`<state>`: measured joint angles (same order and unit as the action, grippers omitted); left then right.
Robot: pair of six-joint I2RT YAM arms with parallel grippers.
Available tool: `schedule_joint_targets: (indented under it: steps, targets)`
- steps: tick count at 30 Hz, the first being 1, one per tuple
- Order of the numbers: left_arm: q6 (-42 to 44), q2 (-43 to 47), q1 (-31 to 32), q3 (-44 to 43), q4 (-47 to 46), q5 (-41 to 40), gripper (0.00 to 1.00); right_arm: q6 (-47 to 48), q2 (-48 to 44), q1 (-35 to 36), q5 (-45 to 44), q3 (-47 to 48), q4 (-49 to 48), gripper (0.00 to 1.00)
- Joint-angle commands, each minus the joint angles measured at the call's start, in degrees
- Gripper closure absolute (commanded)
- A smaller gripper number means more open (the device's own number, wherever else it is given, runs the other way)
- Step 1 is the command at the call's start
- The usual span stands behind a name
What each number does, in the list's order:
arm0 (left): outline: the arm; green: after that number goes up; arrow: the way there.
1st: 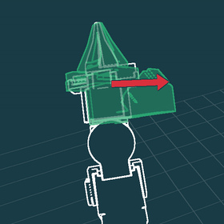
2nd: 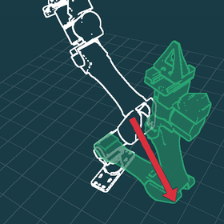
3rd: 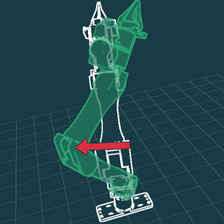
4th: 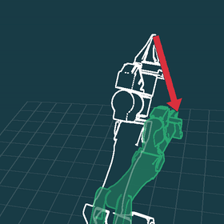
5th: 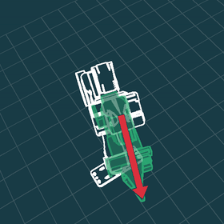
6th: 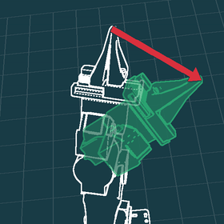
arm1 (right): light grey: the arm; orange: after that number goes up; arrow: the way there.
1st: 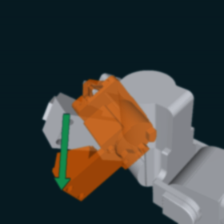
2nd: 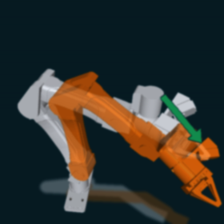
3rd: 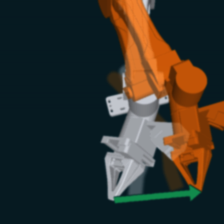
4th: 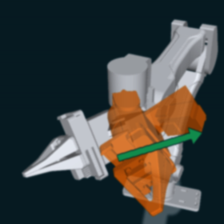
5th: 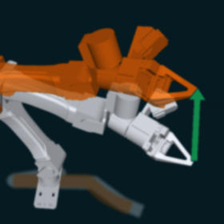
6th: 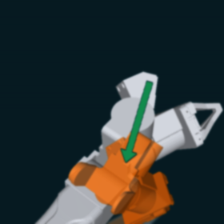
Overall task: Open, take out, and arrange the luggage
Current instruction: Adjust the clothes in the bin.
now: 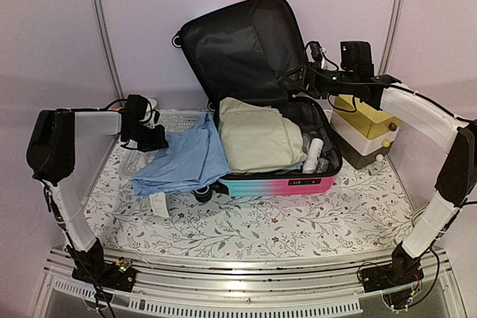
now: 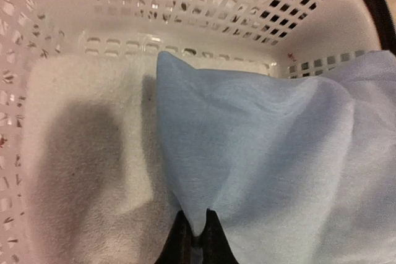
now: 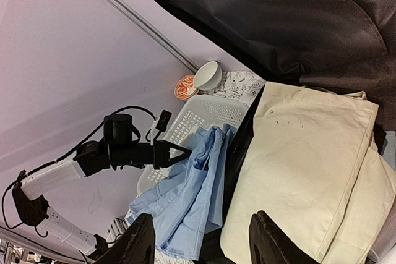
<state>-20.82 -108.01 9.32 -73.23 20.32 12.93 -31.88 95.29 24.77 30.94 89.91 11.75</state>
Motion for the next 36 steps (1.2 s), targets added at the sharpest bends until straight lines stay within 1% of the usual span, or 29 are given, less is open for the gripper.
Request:
schedule_joint_targets:
  steps: [1, 6, 11, 18, 24, 31, 32, 34, 35, 36]
  targets:
    - [2.06, 5.46, 0.41, -2.91, -1.07, -2.47, 1.00, 0.69, -1.27, -0.26, -0.21, 0.09, 0.21, 0.47]
    - [4.00, 6.91, 0.89, -4.43, -1.45, -5.74, 1.00, 0.72, -1.31, -0.28, -0.18, -0.07, 0.30, 0.47]
    - [6.48, 6.07, 0.88, -5.91, -2.55, -9.56, 1.00, 0.91, -1.58, -0.42, -0.25, -0.17, 0.39, 0.47]
    - [10.55, 2.71, 0.69, -9.40, -3.22, -17.04, 1.00, 1.09, -2.35, -0.48, -0.52, -0.25, 0.96, 0.47]
    - [17.01, -1.67, 0.16, -12.78, -6.49, -20.92, 1.00, 1.27, -2.78, -0.60, -0.77, -0.26, 1.30, 0.47]
    - [20.83, -8.26, -0.83, -15.59, -10.42, -19.81, 1.00, 1.21, -3.25, -0.60, -0.91, -0.17, 1.69, 0.47]
    - [20.96, -9.00, -0.83, -16.30, -10.16, -19.87, 0.96, 1.14, -3.34, -0.60, -0.93, -0.17, 1.75, 0.47]
    - [20.75, -10.01, -0.82, -17.91, -8.78, -19.98, 0.78, 1.12, -3.58, -0.60, -1.00, -0.17, 1.93, 0.47]
    - [20.35, -10.00, -0.82, -18.35, -8.17, -20.03, 0.62, 1.12, -3.75, -0.59, -1.14, -0.24, 2.07, 0.47]
    - [19.87, -9.64, -0.80, -18.47, -7.76, -20.07, 0.48, 1.31, -4.04, -0.60, -1.48, -0.30, 2.26, 0.47]
